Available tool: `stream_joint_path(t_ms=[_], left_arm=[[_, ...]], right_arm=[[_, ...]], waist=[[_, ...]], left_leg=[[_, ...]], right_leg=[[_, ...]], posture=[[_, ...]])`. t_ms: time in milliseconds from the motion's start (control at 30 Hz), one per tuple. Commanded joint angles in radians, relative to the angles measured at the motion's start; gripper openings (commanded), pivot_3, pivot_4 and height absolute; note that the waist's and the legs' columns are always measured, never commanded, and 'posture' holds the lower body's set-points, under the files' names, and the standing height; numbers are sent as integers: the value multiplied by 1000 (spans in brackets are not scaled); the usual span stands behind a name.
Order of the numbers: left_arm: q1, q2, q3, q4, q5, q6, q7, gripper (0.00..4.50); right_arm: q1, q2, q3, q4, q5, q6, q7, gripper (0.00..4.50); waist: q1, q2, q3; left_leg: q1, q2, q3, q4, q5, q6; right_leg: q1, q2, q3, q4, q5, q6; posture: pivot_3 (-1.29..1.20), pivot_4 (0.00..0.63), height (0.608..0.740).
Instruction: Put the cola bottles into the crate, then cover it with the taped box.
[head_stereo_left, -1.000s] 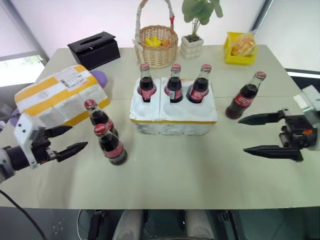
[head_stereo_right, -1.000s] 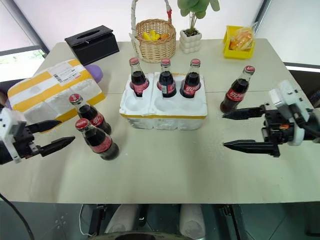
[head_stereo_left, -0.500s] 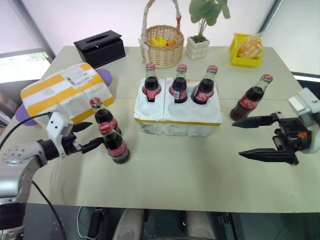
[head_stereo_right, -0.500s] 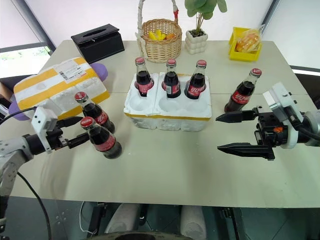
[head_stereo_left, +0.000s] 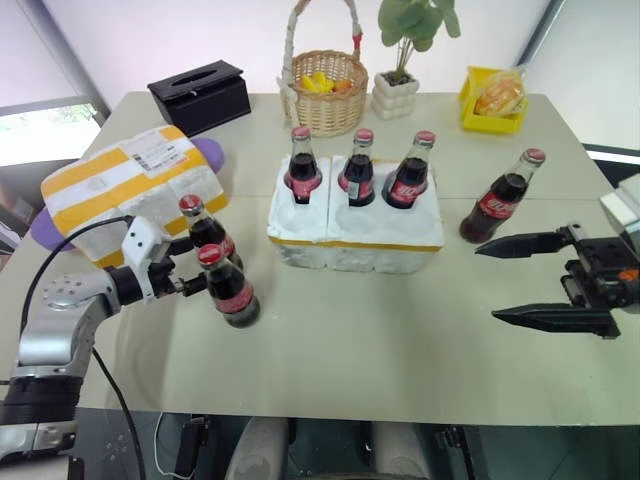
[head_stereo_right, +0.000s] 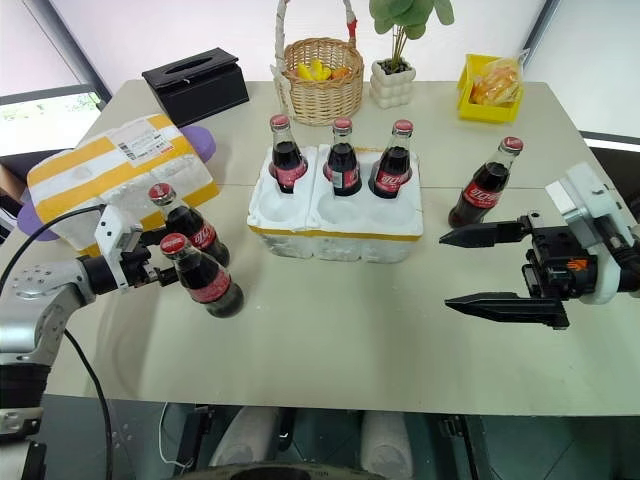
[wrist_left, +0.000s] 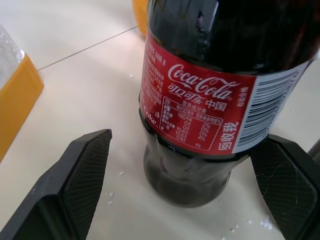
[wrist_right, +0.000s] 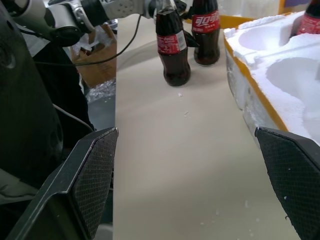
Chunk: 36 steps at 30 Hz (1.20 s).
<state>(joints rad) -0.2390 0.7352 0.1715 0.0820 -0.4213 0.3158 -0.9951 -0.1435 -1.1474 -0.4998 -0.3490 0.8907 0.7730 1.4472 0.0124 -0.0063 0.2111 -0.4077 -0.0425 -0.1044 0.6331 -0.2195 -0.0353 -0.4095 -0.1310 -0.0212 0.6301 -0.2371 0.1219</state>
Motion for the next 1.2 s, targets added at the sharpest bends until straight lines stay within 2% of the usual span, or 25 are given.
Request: stream_joint_path(t_ms=[33,367,567,667,733,1033,1200], left_arm=[[-29,-1,0,11,10,-29,-7,4406],[-113,-34,-38,79,29,-49,-29,4406],[-107,-40,-34,66,17,-37,-50,4406],[-106,-40,-18,69,9,-36,-49,3660],[-108,-26,-6,66,3,-23,-49,2811],[-112,63,48,6,-39,45,-54,2842],[-190,127,96,-59,-132,173,-76,2842]], right_arm=[[3,-16,-52,-27,36,7,-3,4500],[29,-27,-86,-43,50,17,-2,4500],[39,-25,-100,-53,59,24,-10,4500],[41,-23,-103,-59,65,27,-14,4500],[43,-20,-105,-65,69,28,-18,4500],[40,-5,-78,-64,66,10,-43,4500],[43,10,-60,-65,59,-7,-55,4500]], waist=[[0,0,0],[0,0,0],[-1,0,0],[0,0,0],[-1,0,0],[-3,-1,0],[2,-3,2]], left_leg=[[0,0,0,0,0,0],[0,0,0,0,0,0],[0,0,0,0,0,0],[0,0,0,0,0,0],[0,0,0,0,0,0],[-1,3,0,-1,0,0],[-2,3,-1,-1,0,0]], right_leg=[[0,0,0,0,0,0],[0,0,0,0,0,0],[0,0,0,0,0,0],[0,0,0,0,0,0],[0,0,0,0,0,0],[-1,3,0,0,0,0],[-2,3,0,-1,0,0]], posture=[[0,150,740],[0,150,740],[0,150,740],[0,150,740],[0,150,740],[0,150,740],[0,150,740]])
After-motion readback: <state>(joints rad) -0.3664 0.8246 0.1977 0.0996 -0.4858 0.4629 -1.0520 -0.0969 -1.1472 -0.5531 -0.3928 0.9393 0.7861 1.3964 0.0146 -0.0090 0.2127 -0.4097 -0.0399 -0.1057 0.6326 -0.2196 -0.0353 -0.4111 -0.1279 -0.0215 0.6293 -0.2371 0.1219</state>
